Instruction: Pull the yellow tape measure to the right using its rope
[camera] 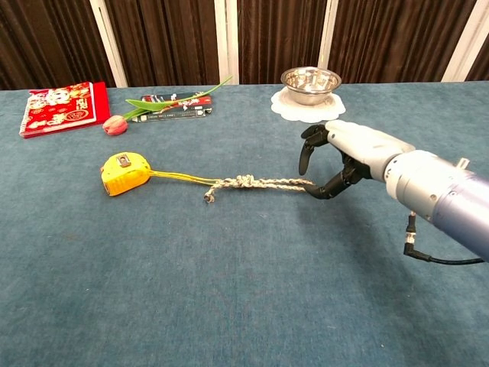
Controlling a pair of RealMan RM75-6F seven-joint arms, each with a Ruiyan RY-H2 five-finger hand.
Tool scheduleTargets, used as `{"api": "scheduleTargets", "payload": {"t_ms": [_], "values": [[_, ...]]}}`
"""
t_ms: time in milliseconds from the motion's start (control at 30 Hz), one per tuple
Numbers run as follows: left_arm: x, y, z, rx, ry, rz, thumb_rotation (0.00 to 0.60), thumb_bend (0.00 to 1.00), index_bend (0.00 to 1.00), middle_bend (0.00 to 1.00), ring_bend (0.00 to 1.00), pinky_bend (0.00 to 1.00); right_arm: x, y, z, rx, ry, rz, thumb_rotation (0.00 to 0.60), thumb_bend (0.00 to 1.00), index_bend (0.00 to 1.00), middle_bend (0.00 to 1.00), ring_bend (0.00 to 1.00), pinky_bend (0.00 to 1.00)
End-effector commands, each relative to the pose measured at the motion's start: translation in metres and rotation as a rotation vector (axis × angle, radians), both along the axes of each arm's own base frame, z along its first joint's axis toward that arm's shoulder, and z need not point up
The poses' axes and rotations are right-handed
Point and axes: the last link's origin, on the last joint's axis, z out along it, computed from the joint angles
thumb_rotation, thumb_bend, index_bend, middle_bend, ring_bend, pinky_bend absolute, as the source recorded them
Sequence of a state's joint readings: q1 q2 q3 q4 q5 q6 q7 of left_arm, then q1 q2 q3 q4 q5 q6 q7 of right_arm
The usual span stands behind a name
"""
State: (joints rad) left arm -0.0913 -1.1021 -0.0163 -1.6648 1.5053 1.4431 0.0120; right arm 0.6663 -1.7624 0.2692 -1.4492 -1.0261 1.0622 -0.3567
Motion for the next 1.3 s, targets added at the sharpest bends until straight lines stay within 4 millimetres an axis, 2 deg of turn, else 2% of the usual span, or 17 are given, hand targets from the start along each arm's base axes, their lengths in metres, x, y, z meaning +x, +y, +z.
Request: {"api": "scheduleTargets", "payload": {"t_ms": [33,467,1300], "values": [[0.000,0.000,0.000,0.000,-0.001,0.002,0.600,0.00,0.00,0.00,0.00,0.00,-0.001,-0.001,-0.006,0.006,0.003,-0.010,0.600,0.39,0.49,0.13,0.00,0.00],[-0.001,0.001,0.000,-0.002,-0.007,0.011,0.600,0.00,0.00,0.00,0.00,0.00,-0.011,-0.015,-0.021,0.002,0.015,-0.064,0.600,0.40,0.49,0.13,0.00,0.00],[-0.002,0.001,0.000,-0.003,-0.014,0.022,0.600,0.00,0.00,0.00,0.00,0.00,-0.011,-0.019,-0.027,-0.004,-0.003,-0.091,0.600,0.41,0.54,0.16,0.00,0.00]]}}
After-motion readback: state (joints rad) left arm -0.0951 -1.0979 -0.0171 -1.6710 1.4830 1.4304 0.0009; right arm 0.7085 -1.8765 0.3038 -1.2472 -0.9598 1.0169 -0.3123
